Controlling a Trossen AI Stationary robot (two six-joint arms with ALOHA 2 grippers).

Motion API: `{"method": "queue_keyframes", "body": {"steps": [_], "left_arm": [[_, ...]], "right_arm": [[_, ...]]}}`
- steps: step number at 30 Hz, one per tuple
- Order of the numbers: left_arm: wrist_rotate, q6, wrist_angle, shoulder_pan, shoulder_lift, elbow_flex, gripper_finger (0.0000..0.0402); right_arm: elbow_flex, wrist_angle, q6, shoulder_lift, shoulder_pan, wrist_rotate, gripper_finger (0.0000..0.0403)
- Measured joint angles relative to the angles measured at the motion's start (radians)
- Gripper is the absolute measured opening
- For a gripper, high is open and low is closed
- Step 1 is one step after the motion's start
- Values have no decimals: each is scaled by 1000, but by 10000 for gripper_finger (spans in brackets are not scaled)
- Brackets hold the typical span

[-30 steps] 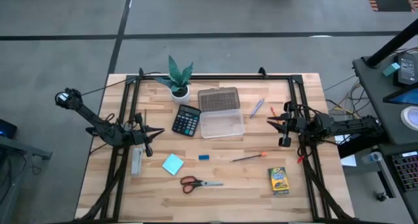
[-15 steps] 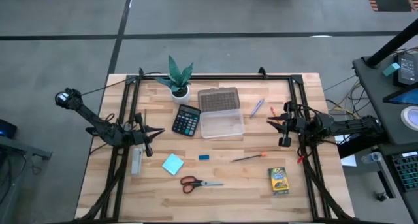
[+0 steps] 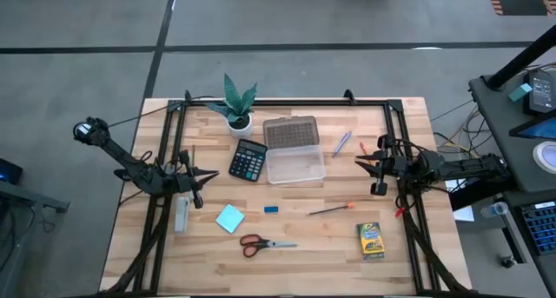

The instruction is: Pack school essentials

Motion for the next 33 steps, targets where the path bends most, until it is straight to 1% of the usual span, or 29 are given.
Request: {"method": "queue_keyframes", "body": {"steps": [1,6,9,13,15,19,22,25,28,30,33], "left_arm": [[0,0,0,0,0,0,5],[0,0,0,0,0,0,5],[2,-5,43,0,-1,0,5],[47,-148,189,0,4,0,5],[46,-151,250,1,3,0,5],[46,-151,305,2,-9,0,5],[48,-159,369,2,-14,0,5],[79,-160,492,2,-7,0,5],[82,-167,591,2,1,0,5],[83,-192,664,2,0,0,5],[86,-299,709,2,1,0,5]], "right_arm": [[0,0,40,0,0,0,54],[0,0,346,0,0,0,54],[0,5,468,0,0,0,54],[0,-5,474,0,0,24,54],[0,-55,459,7,0,27,54],[0,-149,421,21,0,23,54],[0,-132,491,27,0,18,54],[0,-96,553,26,0,18,54],[0,-96,607,27,0,18,54],[0,-97,613,27,0,18,54],[0,-97,653,28,0,18,54]]}}
